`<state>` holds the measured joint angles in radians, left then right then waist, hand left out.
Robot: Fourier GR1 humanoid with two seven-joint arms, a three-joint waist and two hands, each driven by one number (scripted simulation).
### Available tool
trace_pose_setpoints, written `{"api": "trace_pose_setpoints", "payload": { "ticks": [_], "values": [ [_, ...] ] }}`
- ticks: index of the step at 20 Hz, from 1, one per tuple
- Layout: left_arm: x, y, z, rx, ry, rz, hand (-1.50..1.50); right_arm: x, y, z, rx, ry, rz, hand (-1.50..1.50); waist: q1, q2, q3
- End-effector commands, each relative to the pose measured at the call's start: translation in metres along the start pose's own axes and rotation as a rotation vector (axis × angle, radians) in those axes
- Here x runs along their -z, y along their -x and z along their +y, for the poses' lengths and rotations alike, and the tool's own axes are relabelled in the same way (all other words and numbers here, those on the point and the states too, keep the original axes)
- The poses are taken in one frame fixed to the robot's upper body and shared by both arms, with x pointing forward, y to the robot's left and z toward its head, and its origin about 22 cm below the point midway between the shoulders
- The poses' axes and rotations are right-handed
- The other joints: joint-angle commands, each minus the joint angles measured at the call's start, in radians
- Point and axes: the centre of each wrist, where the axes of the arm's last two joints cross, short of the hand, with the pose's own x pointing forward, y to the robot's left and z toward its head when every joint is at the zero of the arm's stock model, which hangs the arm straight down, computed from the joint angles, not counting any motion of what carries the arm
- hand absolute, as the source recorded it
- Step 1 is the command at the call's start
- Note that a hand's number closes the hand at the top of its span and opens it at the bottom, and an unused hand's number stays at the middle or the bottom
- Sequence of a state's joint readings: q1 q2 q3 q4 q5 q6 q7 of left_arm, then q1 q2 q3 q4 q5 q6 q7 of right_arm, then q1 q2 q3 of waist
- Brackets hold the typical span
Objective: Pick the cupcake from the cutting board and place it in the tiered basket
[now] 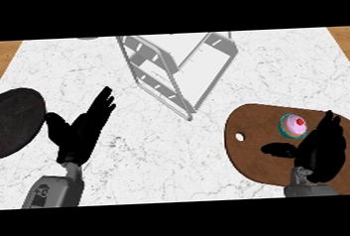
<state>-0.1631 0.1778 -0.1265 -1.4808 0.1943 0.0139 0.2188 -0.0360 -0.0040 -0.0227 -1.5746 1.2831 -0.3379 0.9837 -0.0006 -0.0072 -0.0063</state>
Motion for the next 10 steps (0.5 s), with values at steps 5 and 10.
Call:
{"api": "trace_pose_setpoints", "payload": {
  "ticks": [5,10],
  "values": [
    [0.001,-0.012,-0.005,0.012,0.000,-0.002,0.00,0.023,0.018,0.022,-0.017,-0.022,0.004,-1.50,0.001,0.007,0.007],
    [-0.003,0.000,-0.005,0.009,0.003,-0.018,0.00,0.042,-0.005,0.017,0.018,-0.062,-0.135,1.50,0.005,0.007,0.007]
  ]
}}
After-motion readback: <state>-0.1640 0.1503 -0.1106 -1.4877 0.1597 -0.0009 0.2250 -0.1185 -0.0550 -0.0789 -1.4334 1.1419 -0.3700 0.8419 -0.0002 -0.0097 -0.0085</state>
